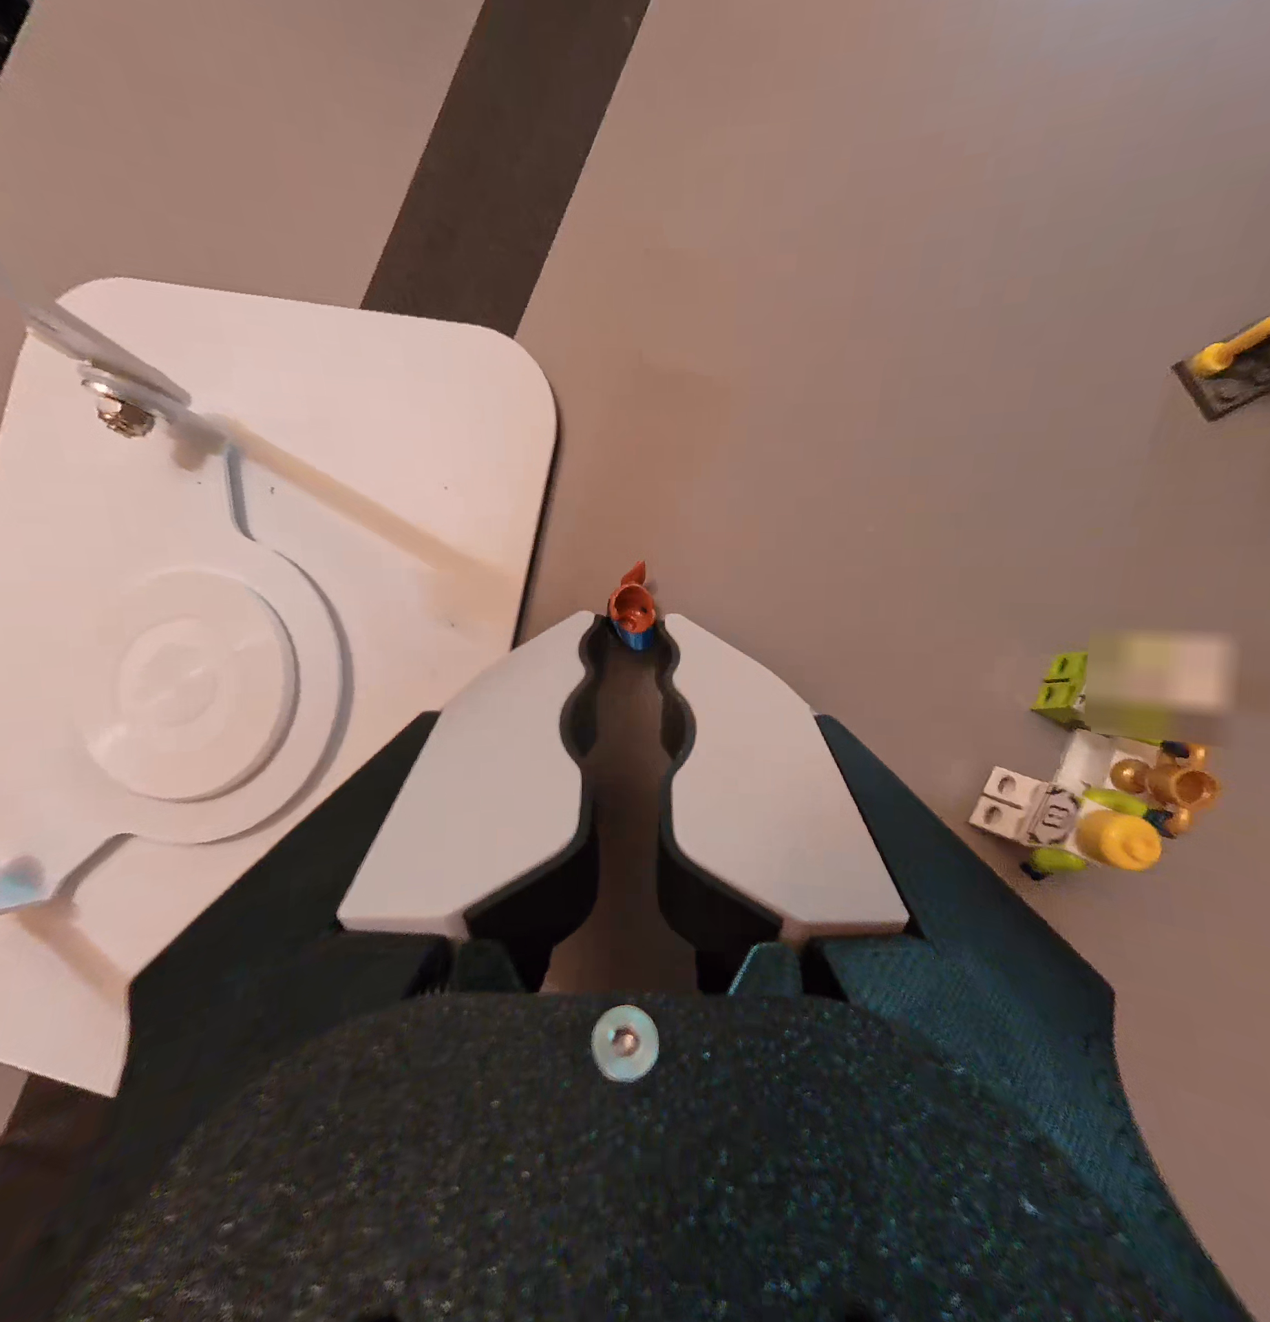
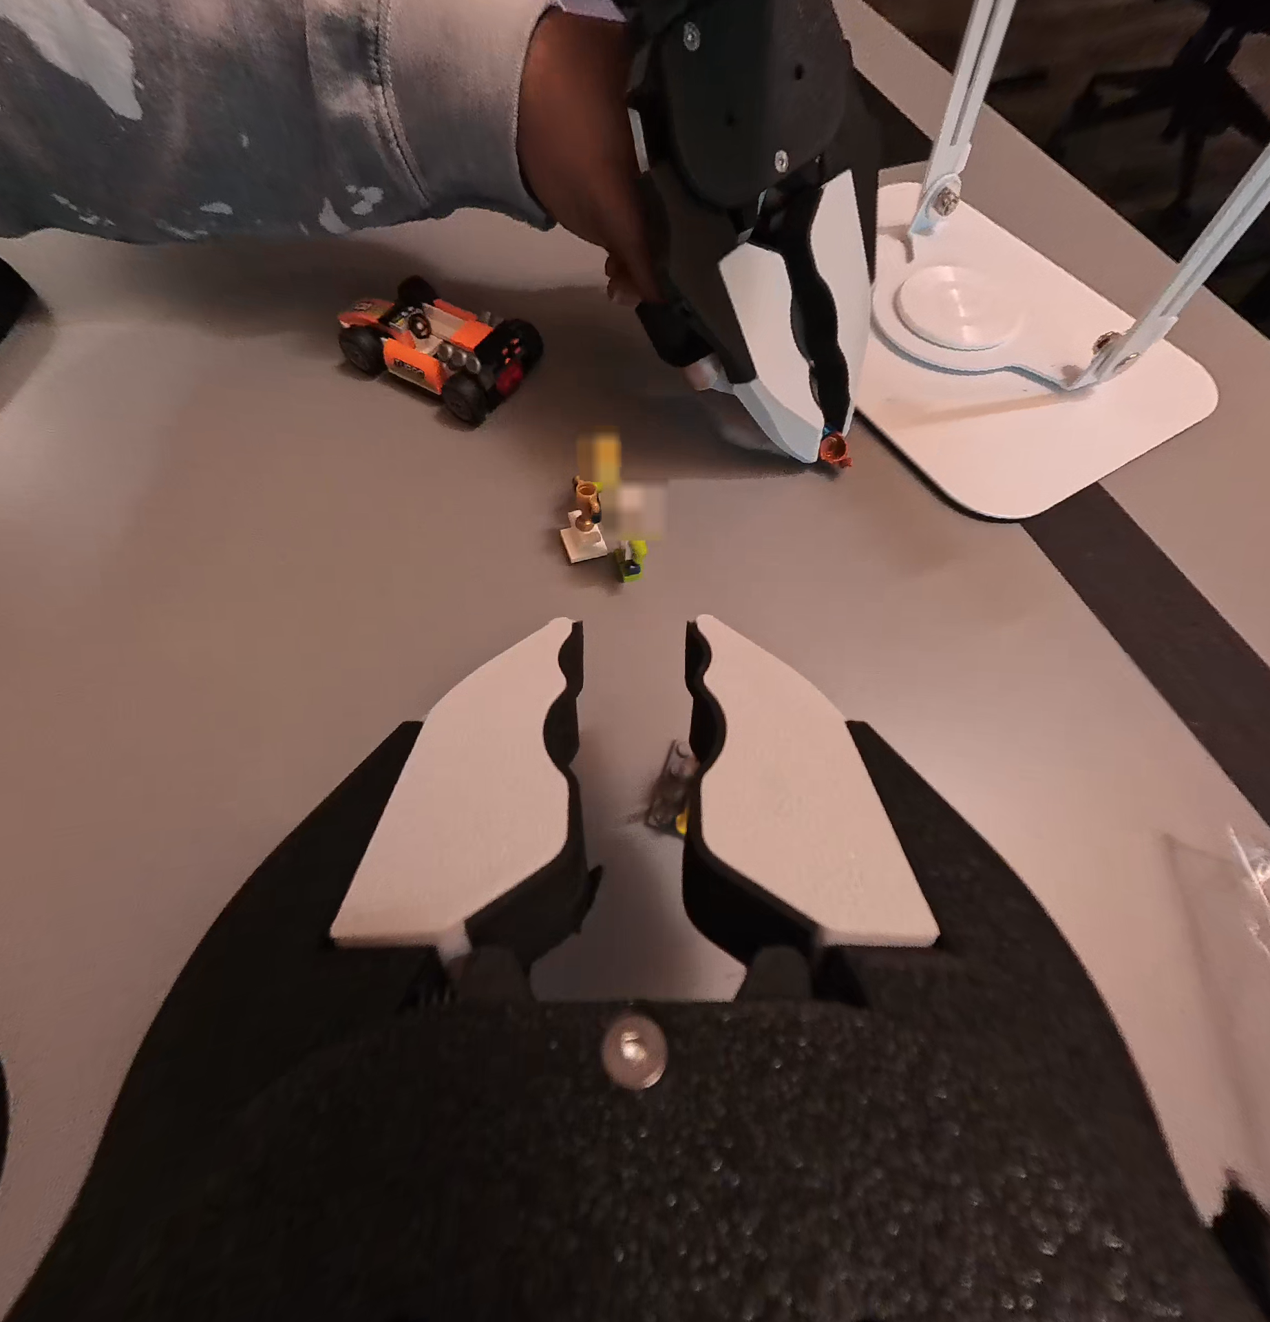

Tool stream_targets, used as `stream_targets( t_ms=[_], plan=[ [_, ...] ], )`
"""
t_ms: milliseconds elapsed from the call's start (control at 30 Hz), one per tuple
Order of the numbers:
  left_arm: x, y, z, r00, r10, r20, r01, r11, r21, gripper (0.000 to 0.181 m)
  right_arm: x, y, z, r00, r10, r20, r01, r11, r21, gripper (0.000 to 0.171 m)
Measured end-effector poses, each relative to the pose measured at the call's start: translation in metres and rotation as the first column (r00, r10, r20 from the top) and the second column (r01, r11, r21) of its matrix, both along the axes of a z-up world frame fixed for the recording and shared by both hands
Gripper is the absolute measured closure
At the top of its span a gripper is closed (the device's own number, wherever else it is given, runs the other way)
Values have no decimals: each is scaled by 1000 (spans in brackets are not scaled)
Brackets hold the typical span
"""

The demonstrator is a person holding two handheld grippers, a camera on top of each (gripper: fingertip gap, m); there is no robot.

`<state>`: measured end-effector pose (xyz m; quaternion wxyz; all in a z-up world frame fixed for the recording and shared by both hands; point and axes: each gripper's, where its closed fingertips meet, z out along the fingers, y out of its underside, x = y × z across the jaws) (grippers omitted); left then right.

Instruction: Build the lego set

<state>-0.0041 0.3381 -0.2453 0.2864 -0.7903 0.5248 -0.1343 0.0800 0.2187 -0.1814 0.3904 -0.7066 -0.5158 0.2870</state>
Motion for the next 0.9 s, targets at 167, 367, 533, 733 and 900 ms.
stream_targets(
  t_ms=[167, 367, 533, 733, 900],
  plan=[
    [3, -29, 31, 992, 2, 123, -3, 1000, 9, 169, -2, -9, 3, 1000, -23, 10, 22, 996, 84, 145],
    [24, -119, 110, 837, 19, 547, 133, 962, -238, 169, -23, -30, 38, 997, -57, -58, 70, 965, 253, 144],
    [31, -177, 146, 617, 183, 766, 299, 845, -443, 169, -49, -60, 71, 990, -53, -133, 105, 901, 421, 139],
    [32, -217, 166, 400, 343, 850, 469, 721, -511, 169, -63, -87, 100, 981, -101, -164, 180, 784, 594, 140],
    [33, -237, 180, 276, 398, 875, 563, 670, -483, 169, -69, -103, 114, 978, -139, -155, 208, 698, 685, 147]
  ],
)
